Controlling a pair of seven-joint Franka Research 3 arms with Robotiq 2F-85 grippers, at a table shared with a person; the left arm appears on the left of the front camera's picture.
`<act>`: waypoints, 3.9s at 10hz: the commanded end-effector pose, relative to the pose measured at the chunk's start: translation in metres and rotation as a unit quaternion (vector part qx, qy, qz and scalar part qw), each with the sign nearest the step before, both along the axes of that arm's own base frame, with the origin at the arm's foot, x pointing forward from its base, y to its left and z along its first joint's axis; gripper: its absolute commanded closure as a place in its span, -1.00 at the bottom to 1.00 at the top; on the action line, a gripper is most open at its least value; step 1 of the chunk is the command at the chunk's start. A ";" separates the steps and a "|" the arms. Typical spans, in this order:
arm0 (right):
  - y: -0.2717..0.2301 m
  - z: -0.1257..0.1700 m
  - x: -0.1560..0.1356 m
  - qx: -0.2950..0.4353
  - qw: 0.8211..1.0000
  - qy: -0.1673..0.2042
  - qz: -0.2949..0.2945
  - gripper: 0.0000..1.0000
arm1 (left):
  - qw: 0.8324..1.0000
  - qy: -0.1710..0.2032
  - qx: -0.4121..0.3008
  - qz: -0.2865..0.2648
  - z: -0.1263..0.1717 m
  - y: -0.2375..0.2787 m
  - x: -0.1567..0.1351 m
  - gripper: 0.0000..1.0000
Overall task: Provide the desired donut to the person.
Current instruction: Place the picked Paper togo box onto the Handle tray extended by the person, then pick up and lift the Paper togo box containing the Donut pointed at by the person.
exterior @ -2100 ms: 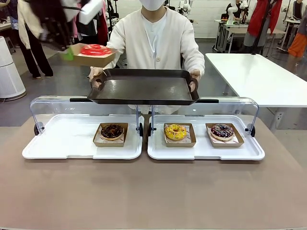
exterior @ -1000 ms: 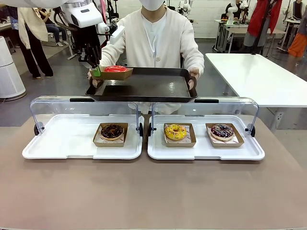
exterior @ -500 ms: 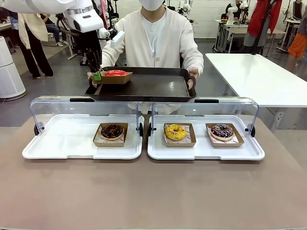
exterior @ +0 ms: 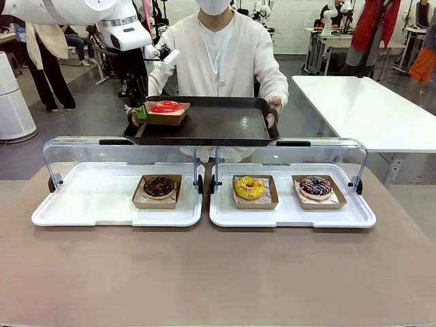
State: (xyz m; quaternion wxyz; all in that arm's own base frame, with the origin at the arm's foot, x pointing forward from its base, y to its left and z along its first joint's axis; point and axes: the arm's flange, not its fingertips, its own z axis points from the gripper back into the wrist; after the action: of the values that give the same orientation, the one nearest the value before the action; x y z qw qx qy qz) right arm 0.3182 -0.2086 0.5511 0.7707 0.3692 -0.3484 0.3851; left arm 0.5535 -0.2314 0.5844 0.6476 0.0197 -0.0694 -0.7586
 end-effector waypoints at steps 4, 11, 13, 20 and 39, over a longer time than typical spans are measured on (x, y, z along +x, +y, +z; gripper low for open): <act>0.000 0.000 0.000 0.006 1.000 -0.005 0.003 -1.00 | 1.000 0.011 -0.006 -0.005 0.006 0.002 0.001 -0.68; 0.000 0.000 0.000 0.006 1.000 -0.005 0.003 -1.00 | 1.000 0.018 0.006 -0.019 0.009 0.002 -0.007 -1.00; 0.000 0.000 0.000 0.006 1.000 -0.005 0.003 -1.00 | 0.999 0.018 0.016 -0.035 0.014 0.011 -0.023 -1.00; 0.000 0.000 0.000 0.006 1.000 -0.005 0.003 -1.00 | 0.998 -0.012 0.003 -0.055 0.002 0.117 -0.157 -1.00; 0.000 0.000 0.000 0.006 1.000 -0.005 0.003 -1.00 | 0.993 -0.014 -0.115 -0.017 -0.026 0.204 -0.190 -1.00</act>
State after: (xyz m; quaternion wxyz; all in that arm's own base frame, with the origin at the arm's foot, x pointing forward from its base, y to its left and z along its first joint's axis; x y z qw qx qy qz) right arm 0.3182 -0.2087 0.5509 0.7707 0.3696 -0.3481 0.3850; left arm 0.3672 -0.0522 0.5709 0.6395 -0.0128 -0.1097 -0.7608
